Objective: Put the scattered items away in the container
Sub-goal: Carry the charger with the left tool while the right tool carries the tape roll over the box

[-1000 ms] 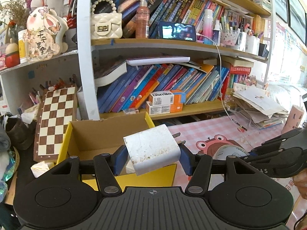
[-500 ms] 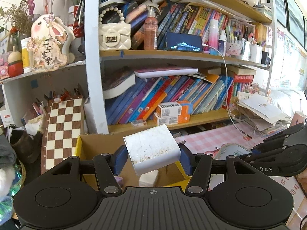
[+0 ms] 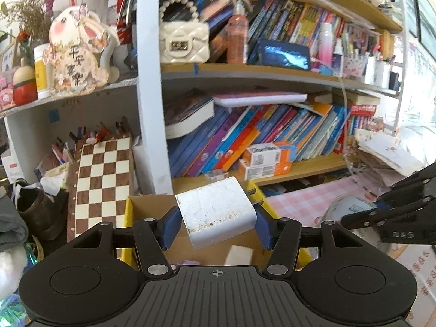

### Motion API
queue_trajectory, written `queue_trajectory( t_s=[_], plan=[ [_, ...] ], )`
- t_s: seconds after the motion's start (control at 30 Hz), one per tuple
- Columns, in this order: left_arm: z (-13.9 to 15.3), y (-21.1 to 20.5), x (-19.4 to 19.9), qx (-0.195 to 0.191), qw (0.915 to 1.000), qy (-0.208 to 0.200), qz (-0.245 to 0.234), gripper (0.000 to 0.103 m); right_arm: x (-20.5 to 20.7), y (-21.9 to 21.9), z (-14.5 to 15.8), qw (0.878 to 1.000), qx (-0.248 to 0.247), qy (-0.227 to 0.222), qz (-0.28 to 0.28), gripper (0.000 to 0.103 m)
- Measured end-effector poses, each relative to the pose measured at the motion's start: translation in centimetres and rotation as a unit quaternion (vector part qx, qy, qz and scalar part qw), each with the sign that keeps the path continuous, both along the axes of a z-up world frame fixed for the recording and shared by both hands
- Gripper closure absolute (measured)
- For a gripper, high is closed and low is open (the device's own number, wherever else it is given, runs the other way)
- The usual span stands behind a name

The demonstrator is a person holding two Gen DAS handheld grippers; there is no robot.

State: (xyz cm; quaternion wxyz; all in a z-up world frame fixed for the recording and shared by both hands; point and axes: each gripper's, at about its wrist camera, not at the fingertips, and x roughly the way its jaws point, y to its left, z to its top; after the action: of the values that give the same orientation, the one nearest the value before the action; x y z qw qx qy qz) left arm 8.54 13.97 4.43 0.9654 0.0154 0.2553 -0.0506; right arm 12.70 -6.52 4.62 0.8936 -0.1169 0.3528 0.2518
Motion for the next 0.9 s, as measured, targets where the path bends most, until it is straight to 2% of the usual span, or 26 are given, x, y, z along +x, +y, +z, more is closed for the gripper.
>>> queue_trajectory(
  t_s=[0.43, 0.7, 0.9],
  plan=[
    [-3.6, 2.4, 5.3, 0.020, 0.9981, 0.058, -0.005, 0.046, 3.5, 3.3, -0.8, 1.000, -0.013, 0.009, 0.025, 0.095],
    [-5.5, 3.2, 9.1, 0.049, 0.9941, 0.095, -0.017, 0.046, 6.2, 6.0, -1.3, 0.999, -0.019, 0.007, 0.046, 0.095],
    [-6.4, 3.5, 10.9, 0.050, 0.9922, 0.112, -0.021, 0.046, 7.3, 7.3, -2.4, 0.998, -0.023, 0.019, 0.061, 0.095]
  ],
)
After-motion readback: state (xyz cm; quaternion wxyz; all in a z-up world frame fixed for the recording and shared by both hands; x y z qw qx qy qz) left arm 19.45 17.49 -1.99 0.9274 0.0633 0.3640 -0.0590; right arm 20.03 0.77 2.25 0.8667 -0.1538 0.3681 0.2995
